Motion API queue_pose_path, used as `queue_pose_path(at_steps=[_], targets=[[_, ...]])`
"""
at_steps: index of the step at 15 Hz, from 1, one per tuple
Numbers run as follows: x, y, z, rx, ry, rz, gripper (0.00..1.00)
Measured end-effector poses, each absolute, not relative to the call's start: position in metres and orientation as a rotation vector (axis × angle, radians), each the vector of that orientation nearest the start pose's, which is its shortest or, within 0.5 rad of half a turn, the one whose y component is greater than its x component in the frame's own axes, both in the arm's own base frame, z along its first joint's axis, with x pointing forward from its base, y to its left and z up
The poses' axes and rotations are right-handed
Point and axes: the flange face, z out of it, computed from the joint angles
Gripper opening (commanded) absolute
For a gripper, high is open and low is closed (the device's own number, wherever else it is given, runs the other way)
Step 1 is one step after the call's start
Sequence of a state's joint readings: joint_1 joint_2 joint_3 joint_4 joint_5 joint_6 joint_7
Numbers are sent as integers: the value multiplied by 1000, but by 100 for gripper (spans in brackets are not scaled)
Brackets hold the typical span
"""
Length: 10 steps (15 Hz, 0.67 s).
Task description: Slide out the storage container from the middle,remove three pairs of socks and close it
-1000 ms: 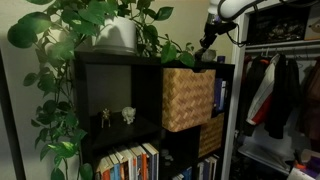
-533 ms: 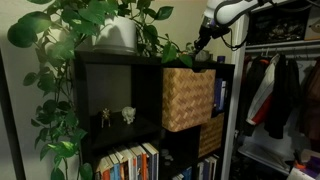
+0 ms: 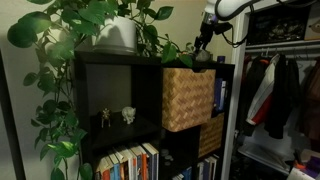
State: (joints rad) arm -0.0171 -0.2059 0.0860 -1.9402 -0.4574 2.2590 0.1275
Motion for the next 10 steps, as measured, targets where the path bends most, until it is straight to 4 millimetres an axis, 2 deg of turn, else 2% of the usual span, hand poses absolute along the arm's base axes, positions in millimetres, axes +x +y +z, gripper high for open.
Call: queue_pose_path(at_steps=[6,10], targets=[[520,51,634,-3322,-342,-762,100],[515,57,620,-3292,-356,-644,100]])
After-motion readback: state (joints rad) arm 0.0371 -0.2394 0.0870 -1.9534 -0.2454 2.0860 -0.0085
